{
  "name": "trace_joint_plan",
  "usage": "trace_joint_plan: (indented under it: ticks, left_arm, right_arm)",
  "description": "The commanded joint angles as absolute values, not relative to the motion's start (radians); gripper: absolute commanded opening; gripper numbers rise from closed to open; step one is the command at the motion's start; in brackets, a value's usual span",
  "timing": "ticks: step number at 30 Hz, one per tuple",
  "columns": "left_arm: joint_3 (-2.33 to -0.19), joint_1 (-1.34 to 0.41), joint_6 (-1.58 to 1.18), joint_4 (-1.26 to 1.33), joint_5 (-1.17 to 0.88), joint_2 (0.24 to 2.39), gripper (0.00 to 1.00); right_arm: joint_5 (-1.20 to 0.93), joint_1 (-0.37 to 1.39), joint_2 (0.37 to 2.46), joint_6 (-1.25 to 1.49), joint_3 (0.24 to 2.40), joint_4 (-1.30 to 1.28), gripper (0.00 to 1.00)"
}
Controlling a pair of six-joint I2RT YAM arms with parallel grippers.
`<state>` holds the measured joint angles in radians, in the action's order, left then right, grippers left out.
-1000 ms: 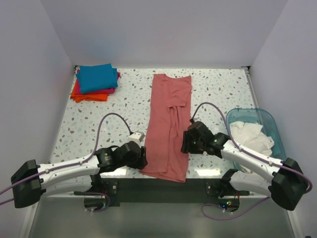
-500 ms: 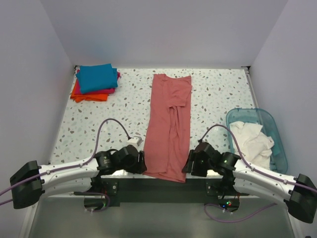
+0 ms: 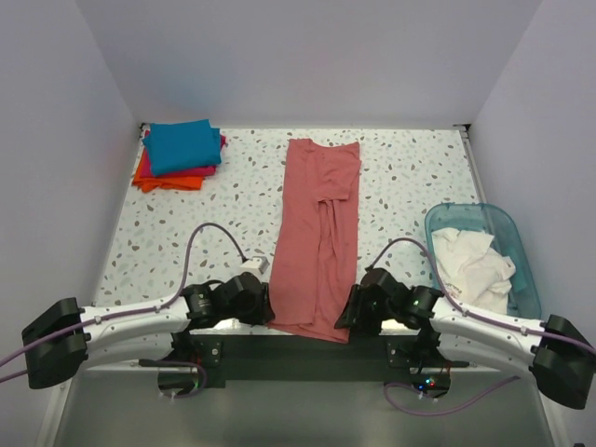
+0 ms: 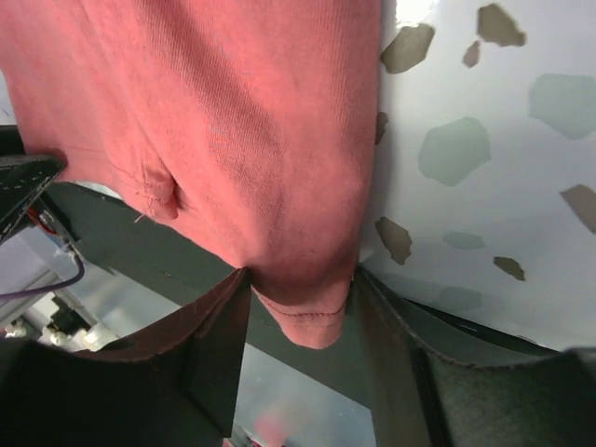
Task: Fold and stack the t-shirts
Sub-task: Fold the tshirt
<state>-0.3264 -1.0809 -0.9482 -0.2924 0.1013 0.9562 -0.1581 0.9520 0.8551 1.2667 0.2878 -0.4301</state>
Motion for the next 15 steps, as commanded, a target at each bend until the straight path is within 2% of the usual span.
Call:
trace_joint_plan:
  ticks: [1, 2, 4, 5, 6, 8, 9, 15]
  left_arm:
    - [-0.279, -1.086, -0.945, -0.292, 0.069, 0.988, 0.35]
    - [-0.279, -1.086, -0.943, -0.287, 0.064, 0.986, 0.31]
    - [-0.278, -1.088, -0.942, -0.284, 0.042, 0.982, 0.15]
    - [-0.278, -1.089, -0.939, -0.282, 0.034, 0.977, 0.09]
    - [-0.281, -1.095, -0.937, -0.290, 0.017, 0.967, 0.00]
    - [-0.296, -1.103, -0.940, -0.307, 0.006, 0.951, 0.00]
    - [-0.302, -1.115, -0.943, -0.334, 0.005, 0.930, 0.00]
    - [-0.347, -1.182, -0.982, -0.414, -0.011, 0.862, 0.00]
  right_arm:
    - [-0.170, 0.968, 0.914, 1.270, 0.264, -0.405, 0.51]
    - [-0.169, 0.971, 0.916, 1.264, 0.265, -0.405, 0.48]
    - [-0.150, 0.971, 0.917, 1.229, 0.278, -0.422, 0.40]
    - [-0.140, 0.969, 0.911, 1.212, 0.307, -0.472, 0.27]
    - [-0.129, 0.971, 0.908, 1.166, 0.327, -0.503, 0.18]
    - [-0.097, 0.969, 0.900, 1.115, 0.394, -0.572, 0.03]
    - [-0.092, 0.971, 0.891, 1.062, 0.414, -0.628, 0.00]
    - [-0.100, 1.034, 0.884, 0.965, 0.505, -0.767, 0.00]
